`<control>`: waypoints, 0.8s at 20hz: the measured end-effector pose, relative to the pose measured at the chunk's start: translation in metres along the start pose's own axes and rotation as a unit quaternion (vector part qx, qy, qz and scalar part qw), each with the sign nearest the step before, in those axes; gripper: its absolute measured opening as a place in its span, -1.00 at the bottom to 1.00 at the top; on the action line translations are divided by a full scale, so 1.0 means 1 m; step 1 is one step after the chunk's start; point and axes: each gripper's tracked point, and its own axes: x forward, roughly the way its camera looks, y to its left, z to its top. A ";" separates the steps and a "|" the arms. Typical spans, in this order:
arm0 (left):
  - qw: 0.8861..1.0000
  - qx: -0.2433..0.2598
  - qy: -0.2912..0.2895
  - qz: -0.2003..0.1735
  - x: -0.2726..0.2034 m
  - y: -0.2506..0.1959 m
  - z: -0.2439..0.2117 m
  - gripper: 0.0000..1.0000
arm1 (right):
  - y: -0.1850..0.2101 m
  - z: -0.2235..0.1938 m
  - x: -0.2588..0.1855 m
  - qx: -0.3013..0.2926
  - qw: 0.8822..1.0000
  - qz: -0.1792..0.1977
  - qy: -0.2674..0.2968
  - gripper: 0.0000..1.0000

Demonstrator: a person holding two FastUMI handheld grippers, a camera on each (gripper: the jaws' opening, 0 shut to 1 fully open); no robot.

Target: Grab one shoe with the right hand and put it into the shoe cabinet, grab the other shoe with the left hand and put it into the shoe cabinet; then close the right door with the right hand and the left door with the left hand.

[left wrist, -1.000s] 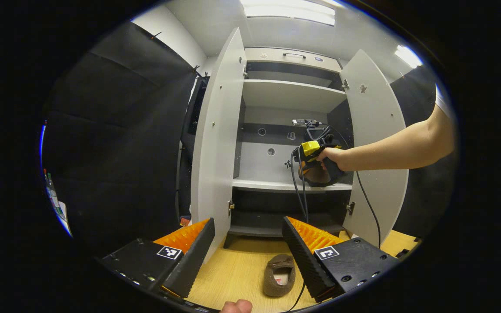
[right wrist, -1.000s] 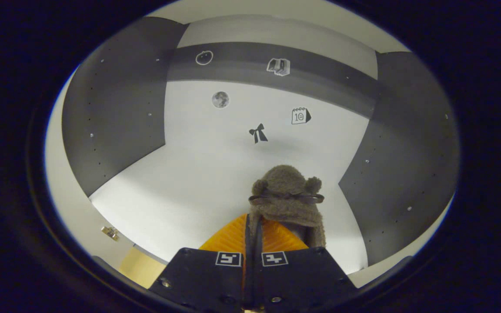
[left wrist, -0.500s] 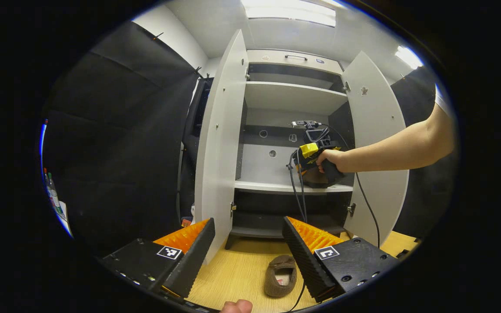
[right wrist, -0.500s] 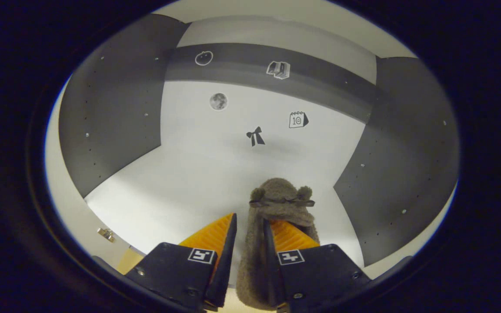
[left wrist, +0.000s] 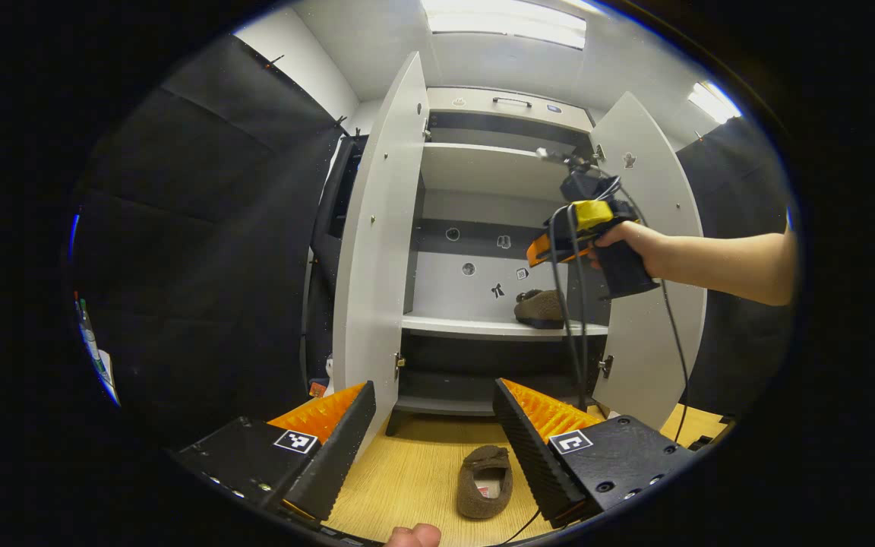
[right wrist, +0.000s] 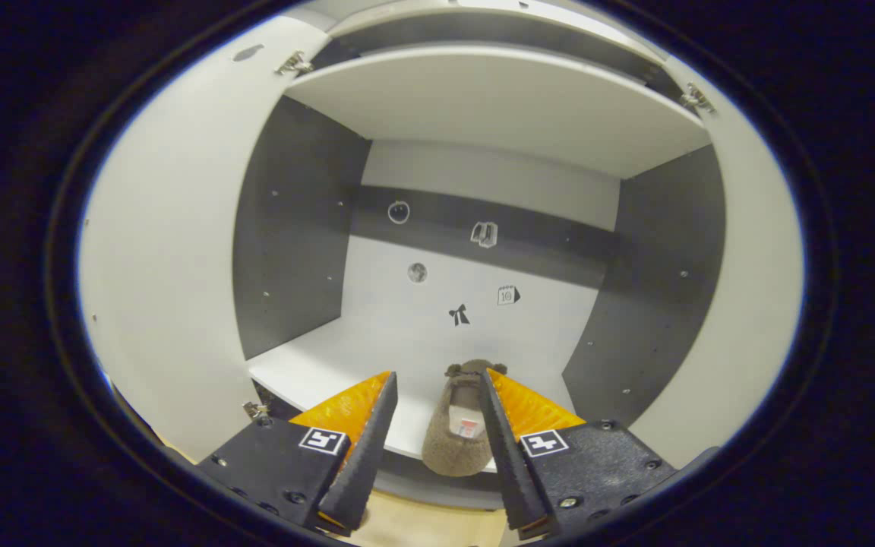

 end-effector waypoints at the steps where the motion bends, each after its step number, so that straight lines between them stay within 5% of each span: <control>1: 1.000 0.000 0.000 -0.004 0.001 -0.002 0.000 0.89 | 0.006 -0.006 -0.017 0.010 1.000 0.012 -0.008 0.45; 6: 1.000 -0.002 0.003 -0.019 0.003 -0.010 -0.001 0.90 | 0.007 -0.052 -0.091 0.092 0.995 0.025 -0.041 0.81; 16: 0.999 0.012 0.018 -0.034 -0.005 -0.020 -0.007 0.89 | -0.012 -0.158 -0.190 0.131 0.989 -0.050 -0.054 0.82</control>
